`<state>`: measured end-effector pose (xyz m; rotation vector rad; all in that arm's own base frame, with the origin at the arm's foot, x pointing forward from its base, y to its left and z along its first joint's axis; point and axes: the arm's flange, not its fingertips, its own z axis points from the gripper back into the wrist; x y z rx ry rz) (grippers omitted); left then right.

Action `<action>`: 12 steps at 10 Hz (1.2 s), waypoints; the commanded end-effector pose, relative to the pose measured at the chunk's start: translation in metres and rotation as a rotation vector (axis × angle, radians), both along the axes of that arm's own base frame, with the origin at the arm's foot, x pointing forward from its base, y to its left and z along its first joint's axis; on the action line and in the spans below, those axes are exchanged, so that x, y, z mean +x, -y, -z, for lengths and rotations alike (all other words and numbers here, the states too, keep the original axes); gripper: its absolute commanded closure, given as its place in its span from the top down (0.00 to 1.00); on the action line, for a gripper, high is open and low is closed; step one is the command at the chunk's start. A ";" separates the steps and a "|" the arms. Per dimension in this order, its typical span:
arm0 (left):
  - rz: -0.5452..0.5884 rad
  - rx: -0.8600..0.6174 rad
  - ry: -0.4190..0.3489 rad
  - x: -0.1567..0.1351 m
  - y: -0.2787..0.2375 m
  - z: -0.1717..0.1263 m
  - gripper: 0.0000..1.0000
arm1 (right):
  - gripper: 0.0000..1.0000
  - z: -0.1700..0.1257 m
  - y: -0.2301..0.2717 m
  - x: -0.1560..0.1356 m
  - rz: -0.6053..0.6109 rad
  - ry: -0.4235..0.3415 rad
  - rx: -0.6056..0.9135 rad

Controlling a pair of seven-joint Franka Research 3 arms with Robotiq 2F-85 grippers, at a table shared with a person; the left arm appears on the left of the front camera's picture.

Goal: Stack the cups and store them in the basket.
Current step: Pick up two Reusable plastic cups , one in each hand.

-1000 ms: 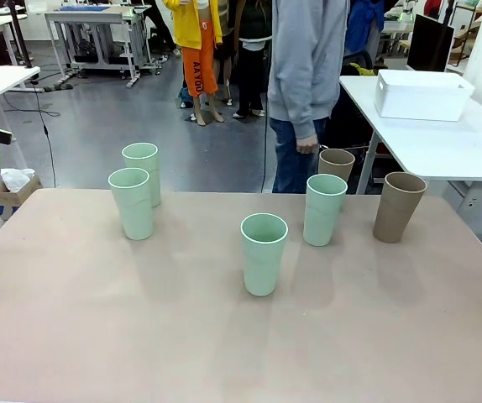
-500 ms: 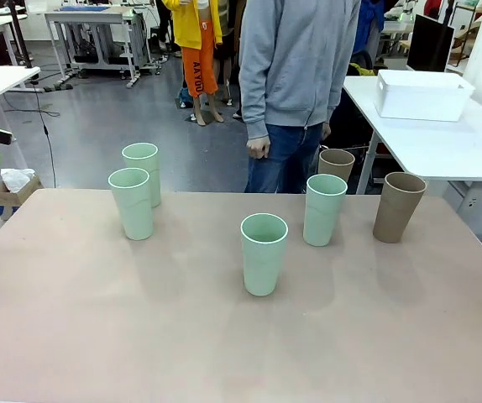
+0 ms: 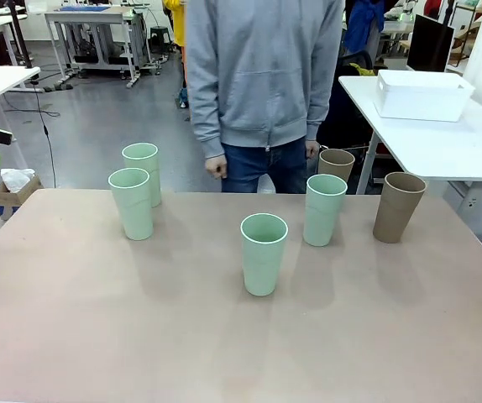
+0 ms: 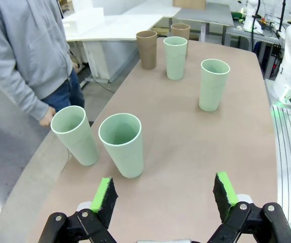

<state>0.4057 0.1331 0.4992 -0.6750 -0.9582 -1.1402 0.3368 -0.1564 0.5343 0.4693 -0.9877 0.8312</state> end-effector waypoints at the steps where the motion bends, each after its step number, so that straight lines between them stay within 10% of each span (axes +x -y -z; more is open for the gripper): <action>1: 0.005 -0.012 0.006 0.000 0.000 -0.002 1.00 | 1.00 -0.001 0.001 0.003 -0.013 0.035 0.006; 12: 0.005 -0.012 0.006 0.000 0.000 -0.002 1.00 | 1.00 -0.001 0.001 0.003 -0.013 0.035 0.006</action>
